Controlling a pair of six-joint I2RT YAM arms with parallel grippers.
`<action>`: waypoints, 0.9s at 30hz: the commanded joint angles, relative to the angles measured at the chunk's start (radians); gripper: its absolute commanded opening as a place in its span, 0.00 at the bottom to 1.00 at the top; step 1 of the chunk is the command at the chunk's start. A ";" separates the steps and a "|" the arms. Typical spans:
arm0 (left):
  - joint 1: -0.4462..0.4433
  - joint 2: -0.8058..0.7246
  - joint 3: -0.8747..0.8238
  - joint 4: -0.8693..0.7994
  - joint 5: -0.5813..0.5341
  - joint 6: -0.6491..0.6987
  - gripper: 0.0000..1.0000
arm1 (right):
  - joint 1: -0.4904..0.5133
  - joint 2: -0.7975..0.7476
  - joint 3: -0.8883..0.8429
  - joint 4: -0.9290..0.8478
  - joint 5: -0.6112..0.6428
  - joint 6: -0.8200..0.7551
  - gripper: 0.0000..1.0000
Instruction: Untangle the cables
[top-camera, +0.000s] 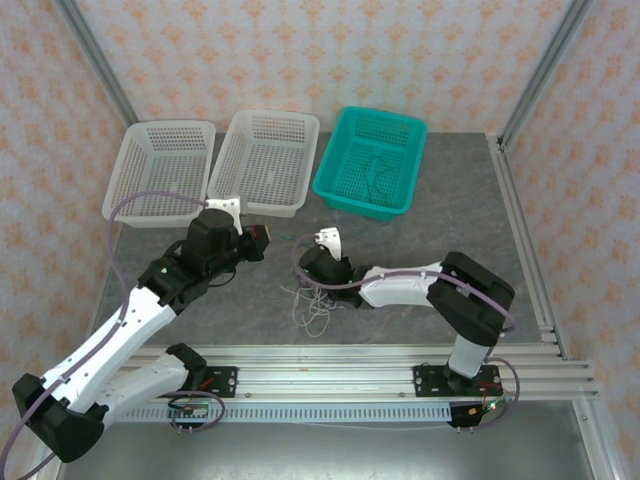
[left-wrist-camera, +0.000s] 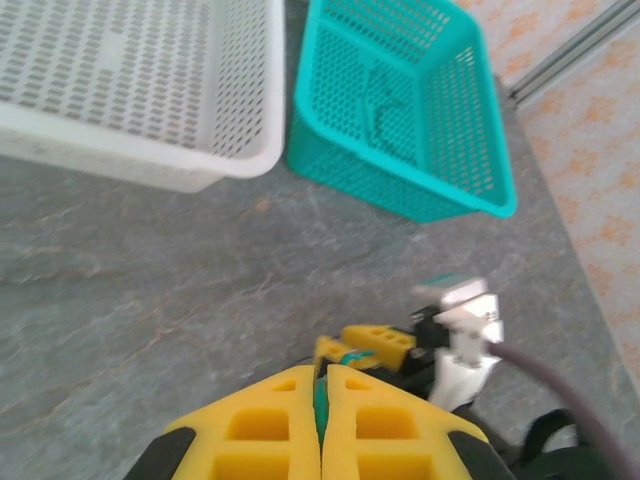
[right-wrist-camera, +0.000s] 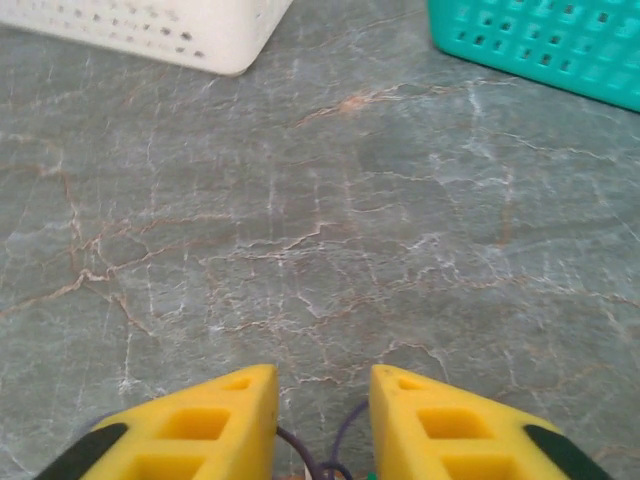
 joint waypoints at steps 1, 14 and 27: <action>0.056 -0.037 0.031 -0.019 -0.112 0.048 0.00 | -0.035 -0.041 -0.121 -0.106 0.089 0.144 0.27; 0.377 -0.037 0.059 -0.093 0.016 -0.014 0.00 | -0.236 -0.352 -0.486 -0.193 0.029 0.497 0.31; 0.380 -0.008 -0.051 0.069 0.261 -0.040 0.00 | -0.264 -0.749 -0.468 -0.113 -0.214 0.212 0.69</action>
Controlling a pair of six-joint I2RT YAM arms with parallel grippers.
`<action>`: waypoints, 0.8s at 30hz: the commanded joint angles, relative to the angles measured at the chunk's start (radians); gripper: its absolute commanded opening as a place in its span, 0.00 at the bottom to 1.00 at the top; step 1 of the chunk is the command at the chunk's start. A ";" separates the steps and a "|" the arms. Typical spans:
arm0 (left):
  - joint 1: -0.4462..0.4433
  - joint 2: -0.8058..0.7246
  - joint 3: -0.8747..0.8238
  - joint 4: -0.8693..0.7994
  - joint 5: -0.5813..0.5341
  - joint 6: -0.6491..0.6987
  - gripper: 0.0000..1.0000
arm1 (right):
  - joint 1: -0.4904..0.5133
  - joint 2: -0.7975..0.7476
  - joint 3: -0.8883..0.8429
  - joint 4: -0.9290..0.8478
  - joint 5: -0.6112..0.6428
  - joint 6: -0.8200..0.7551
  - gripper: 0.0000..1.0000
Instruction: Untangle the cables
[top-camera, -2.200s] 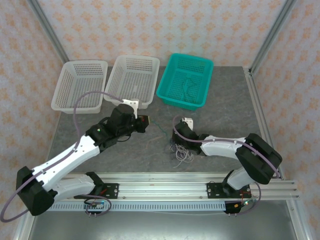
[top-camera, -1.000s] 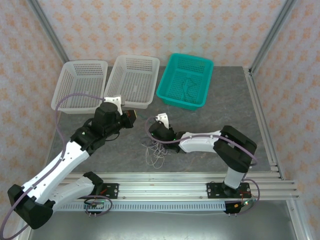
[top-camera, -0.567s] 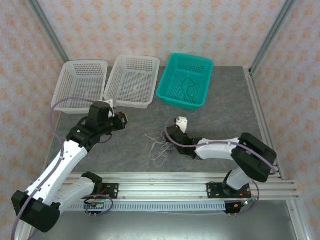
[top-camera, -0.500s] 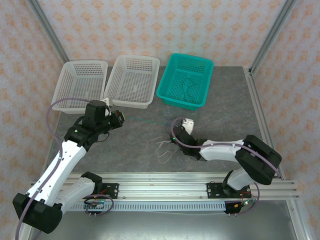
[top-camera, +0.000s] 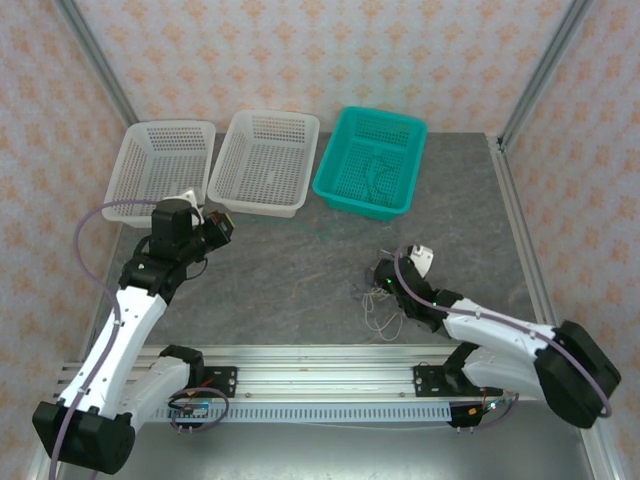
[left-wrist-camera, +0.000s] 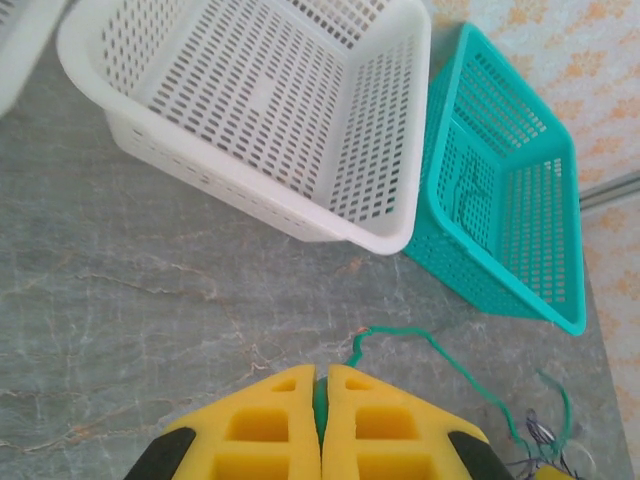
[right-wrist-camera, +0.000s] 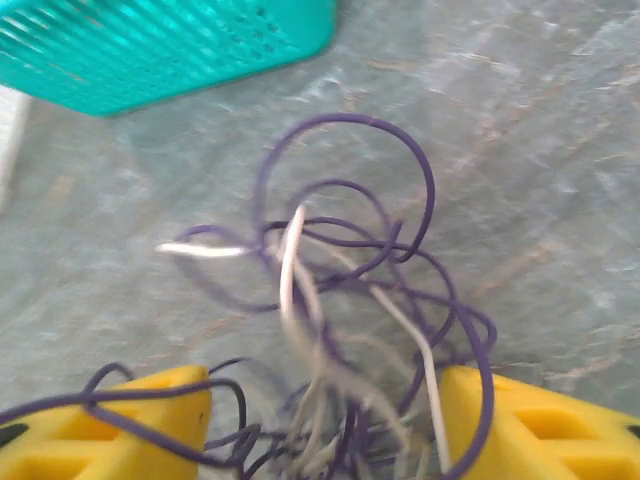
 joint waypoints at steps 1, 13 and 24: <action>-0.002 0.001 -0.016 0.068 0.068 -0.016 0.00 | 0.001 -0.079 0.048 0.024 -0.125 -0.131 0.73; -0.111 0.022 0.020 0.279 0.073 -0.098 0.00 | -0.001 -0.271 0.115 0.014 -0.017 -0.058 0.89; -0.283 0.431 0.343 0.550 -0.128 -0.096 0.00 | -0.001 -0.638 0.086 -0.358 0.312 0.168 0.89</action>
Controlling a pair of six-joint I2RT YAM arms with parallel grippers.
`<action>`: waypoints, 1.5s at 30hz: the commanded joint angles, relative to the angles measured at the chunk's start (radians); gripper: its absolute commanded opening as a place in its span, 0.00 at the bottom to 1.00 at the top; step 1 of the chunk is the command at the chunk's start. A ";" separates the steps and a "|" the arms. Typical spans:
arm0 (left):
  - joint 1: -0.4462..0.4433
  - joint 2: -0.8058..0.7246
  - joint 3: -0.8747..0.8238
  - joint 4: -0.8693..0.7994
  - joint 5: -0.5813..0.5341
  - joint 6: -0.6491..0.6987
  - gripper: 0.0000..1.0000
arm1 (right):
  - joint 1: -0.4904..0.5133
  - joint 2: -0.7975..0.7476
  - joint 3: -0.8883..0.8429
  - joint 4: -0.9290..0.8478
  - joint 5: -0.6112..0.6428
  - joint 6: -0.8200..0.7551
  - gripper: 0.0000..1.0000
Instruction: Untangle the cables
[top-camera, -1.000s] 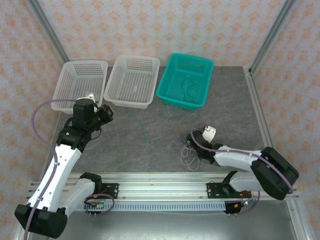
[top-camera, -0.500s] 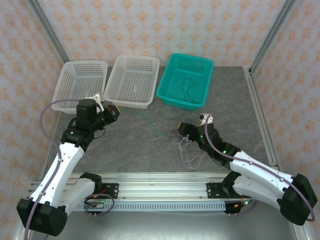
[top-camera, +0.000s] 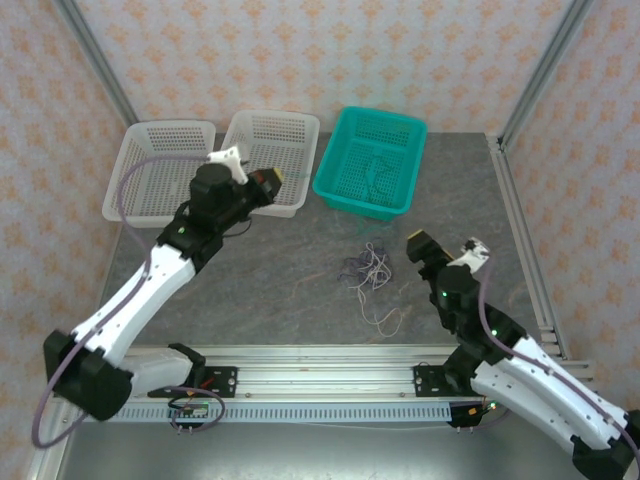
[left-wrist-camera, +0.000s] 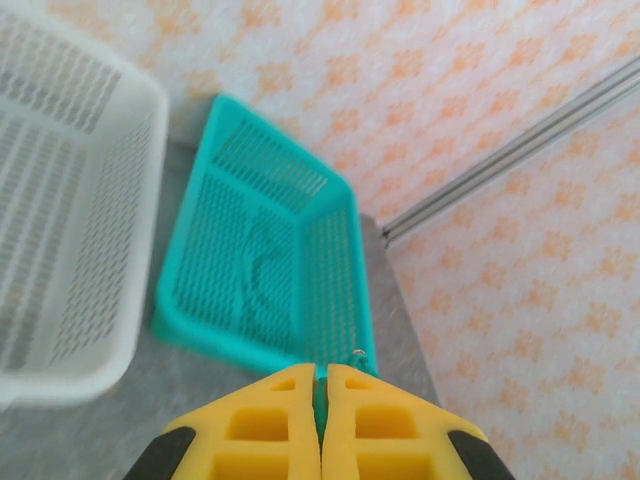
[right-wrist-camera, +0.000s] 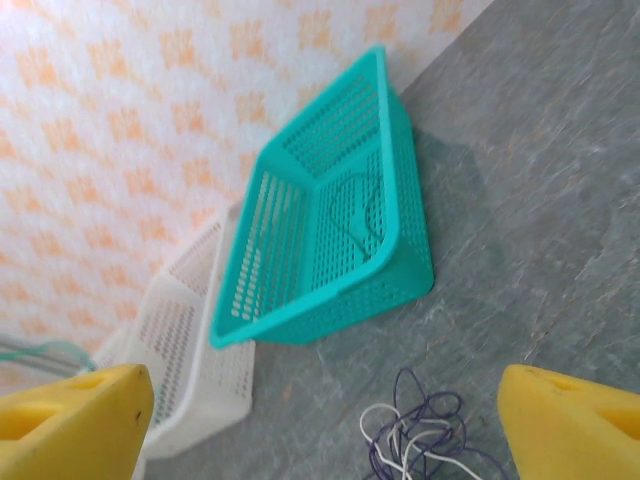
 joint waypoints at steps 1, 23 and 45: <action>-0.030 0.159 0.141 0.139 -0.090 0.021 0.00 | -0.001 -0.076 -0.018 -0.114 0.079 0.055 0.90; -0.096 1.012 1.143 -0.314 -0.240 0.147 0.25 | -0.001 -0.078 0.082 -0.185 -0.130 -0.062 0.89; -0.264 0.077 0.160 -0.117 -0.189 0.291 0.35 | 0.000 0.447 0.170 -0.141 -0.338 -0.160 0.92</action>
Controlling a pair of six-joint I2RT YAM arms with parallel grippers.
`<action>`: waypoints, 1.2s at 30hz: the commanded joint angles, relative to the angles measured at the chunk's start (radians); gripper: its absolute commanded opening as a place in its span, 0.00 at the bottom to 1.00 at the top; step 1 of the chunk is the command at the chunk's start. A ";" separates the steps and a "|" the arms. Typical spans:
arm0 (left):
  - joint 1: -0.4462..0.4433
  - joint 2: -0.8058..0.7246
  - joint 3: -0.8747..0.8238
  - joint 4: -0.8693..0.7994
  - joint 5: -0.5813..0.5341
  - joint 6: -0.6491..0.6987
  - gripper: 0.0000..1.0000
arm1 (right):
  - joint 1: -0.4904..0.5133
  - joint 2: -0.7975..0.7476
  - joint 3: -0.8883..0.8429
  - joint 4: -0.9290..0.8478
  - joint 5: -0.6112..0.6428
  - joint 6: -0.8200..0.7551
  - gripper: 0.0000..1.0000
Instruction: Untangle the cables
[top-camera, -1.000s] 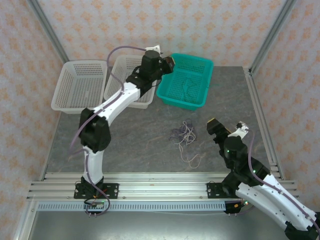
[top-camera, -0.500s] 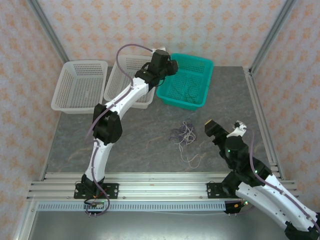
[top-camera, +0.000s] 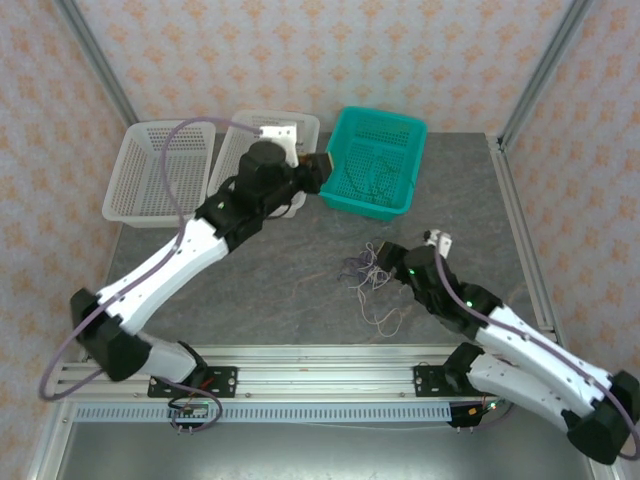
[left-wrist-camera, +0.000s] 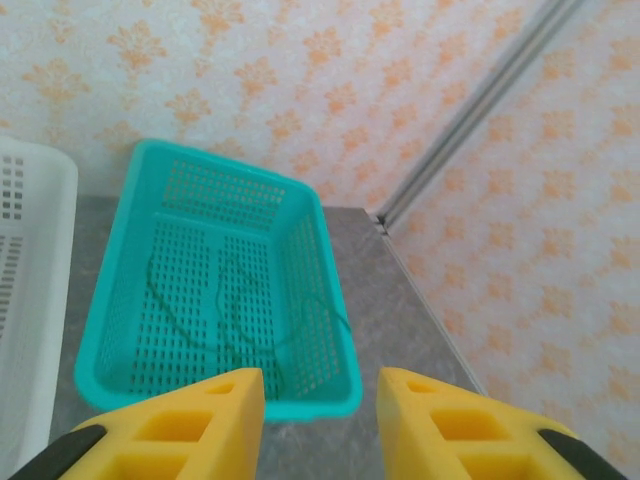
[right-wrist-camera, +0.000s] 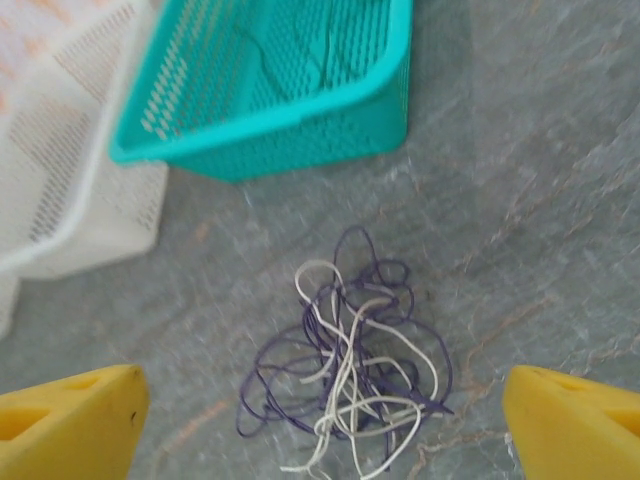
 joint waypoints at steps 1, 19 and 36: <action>-0.037 -0.109 -0.142 0.001 0.014 0.076 0.35 | -0.001 0.115 0.034 0.014 -0.087 -0.035 0.92; -0.253 -0.205 -0.530 0.068 0.130 -0.078 0.37 | -0.020 0.621 0.151 0.079 -0.221 0.119 0.43; -0.376 0.204 -0.485 0.158 0.127 -0.146 0.48 | -0.179 0.474 -0.041 0.380 -0.439 0.604 0.03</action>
